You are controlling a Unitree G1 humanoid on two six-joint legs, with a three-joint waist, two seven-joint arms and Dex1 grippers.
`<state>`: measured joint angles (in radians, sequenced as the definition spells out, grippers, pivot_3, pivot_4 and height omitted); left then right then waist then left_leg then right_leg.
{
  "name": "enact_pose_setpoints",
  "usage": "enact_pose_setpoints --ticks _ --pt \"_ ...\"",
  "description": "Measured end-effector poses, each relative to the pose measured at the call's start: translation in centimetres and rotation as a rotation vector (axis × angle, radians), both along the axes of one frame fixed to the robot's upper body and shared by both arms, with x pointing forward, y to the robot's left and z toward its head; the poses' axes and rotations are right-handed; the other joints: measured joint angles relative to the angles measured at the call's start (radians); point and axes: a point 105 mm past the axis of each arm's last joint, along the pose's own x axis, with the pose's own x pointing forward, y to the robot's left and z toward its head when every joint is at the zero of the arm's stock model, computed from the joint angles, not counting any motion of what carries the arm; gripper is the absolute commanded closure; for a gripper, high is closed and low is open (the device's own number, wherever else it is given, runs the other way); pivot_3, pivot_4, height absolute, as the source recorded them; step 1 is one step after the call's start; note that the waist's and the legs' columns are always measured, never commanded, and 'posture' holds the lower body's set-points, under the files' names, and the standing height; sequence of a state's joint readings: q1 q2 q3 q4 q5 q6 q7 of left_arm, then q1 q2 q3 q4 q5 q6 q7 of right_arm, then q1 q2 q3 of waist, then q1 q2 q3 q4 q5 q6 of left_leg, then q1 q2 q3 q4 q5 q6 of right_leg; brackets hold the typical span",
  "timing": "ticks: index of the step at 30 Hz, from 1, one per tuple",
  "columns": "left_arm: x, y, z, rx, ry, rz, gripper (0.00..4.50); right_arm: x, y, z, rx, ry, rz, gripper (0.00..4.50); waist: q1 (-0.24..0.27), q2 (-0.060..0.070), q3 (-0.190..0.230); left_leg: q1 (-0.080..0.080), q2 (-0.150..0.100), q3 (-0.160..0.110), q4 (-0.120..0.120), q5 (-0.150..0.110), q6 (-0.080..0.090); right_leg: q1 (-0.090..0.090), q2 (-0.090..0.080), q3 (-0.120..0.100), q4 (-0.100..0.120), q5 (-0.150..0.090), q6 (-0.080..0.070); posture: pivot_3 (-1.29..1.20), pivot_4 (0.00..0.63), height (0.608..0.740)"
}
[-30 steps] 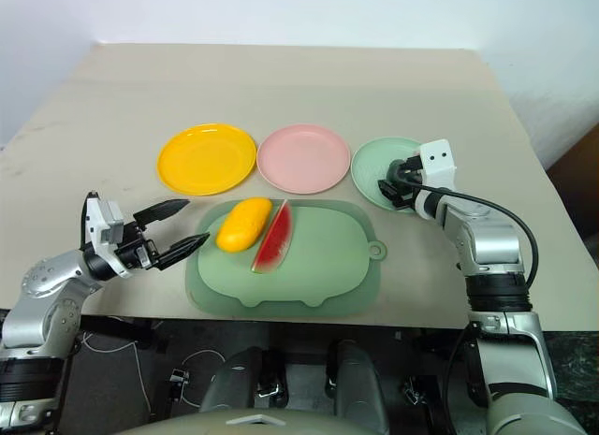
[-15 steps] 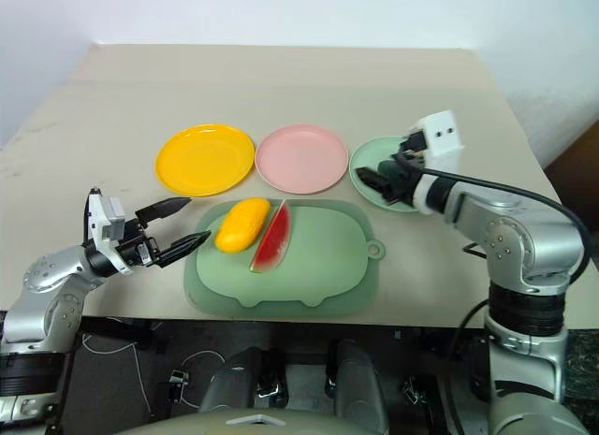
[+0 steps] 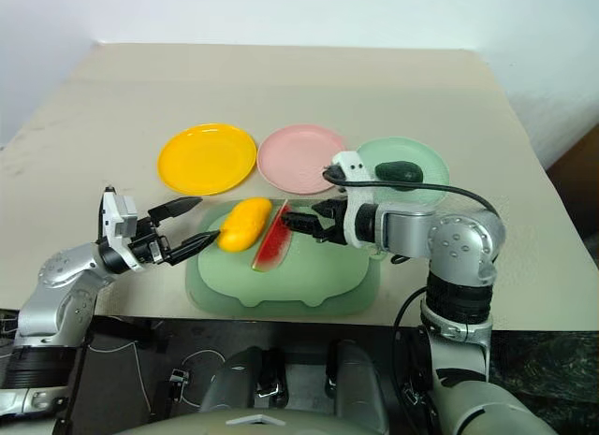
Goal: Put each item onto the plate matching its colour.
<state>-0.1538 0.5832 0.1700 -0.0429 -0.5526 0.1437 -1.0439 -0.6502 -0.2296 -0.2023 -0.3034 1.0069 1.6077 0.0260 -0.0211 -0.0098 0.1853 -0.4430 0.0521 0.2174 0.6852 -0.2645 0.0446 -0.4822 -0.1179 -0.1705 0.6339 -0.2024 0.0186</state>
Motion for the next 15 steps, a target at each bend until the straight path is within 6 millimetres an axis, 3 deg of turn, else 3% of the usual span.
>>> enact_pose_setpoints --ticks 10,15 --pt "0.3 -0.7 0.4 -0.004 0.005 -0.006 0.00 1.0 2.3 0.3 -0.027 0.053 0.010 0.03 0.000 0.000 0.000 0.000 0.000 0.001 0.000 0.000 0.000 0.000 0.001 0.000 0.000 0.000 0.000 0.00 0.150 0.696" --pt "0.3 -0.8 0.2 -0.004 0.017 -0.009 0.00 0.6 3.4 -0.2 -0.060 0.083 0.055 0.03 -0.002 0.000 0.000 0.000 0.000 0.001 0.000 0.000 0.000 0.000 0.001 0.000 0.001 0.000 0.000 0.00 0.150 0.696"
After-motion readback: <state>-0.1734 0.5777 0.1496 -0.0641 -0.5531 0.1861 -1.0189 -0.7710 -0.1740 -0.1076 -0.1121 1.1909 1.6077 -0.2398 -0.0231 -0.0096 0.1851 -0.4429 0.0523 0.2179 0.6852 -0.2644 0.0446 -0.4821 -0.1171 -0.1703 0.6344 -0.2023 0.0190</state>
